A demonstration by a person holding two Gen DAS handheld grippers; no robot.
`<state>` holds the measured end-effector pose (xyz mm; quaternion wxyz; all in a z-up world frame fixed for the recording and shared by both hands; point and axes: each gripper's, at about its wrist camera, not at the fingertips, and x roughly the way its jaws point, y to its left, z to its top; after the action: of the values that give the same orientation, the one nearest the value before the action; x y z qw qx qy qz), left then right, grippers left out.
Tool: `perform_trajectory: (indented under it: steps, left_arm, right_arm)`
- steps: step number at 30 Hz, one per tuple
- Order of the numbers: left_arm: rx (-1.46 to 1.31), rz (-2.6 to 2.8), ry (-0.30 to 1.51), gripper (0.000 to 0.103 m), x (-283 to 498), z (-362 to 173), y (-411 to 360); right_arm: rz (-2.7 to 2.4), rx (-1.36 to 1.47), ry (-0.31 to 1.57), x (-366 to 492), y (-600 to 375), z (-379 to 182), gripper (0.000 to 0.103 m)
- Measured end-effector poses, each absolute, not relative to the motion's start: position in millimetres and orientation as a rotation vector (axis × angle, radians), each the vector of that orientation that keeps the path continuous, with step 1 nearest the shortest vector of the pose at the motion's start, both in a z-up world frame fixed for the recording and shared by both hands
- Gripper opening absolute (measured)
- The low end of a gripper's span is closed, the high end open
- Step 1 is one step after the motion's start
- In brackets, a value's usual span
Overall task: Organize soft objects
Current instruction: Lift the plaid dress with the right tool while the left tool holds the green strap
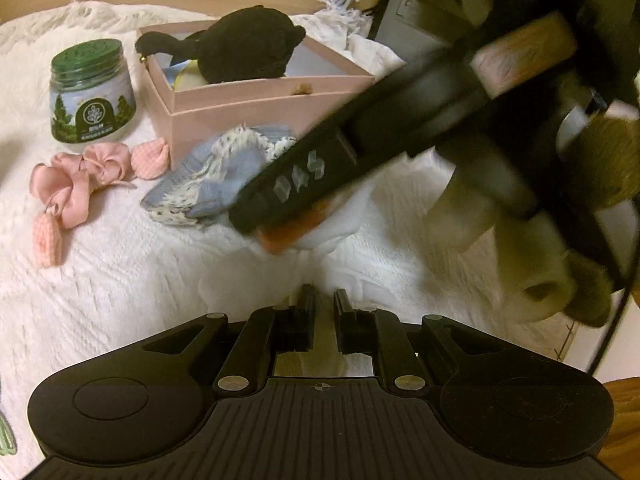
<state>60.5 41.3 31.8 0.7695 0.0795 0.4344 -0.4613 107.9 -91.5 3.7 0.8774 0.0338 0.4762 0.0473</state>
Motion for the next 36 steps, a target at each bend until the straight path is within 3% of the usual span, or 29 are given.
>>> perform_trajectory:
  steps: [7, 17, 21, 28, 36]
  left_arm:
    - [0.164, -1.006, 0.954, 0.013, 63, 31, 42]
    - [0.137, -0.99, 0.969, 0.013, 65, 32, 50]
    - [0.079, -0.96, 1.01, 0.014, 71, 36, 63]
    - [0.001, -0.73, 0.901, 0.017, 72, 73, 136]
    - [0.001, -0.315, 0.949, 0.017, 106, 54, 189]
  right_arm:
    - [0.264, 0.086, 0.833, 107, -53, 82, 0.011]
    - [0.423, 0.103, 0.653, 105, -32, 182, 0.01]
    - [0.344, 0.095, 0.663, 96, -55, 178, 0.01]
    - [0.166, 0.007, 0.707, 68, -88, 130, 0.011]
    - [0.128, 0.087, 0.769, 49, -113, 91, 0.011]
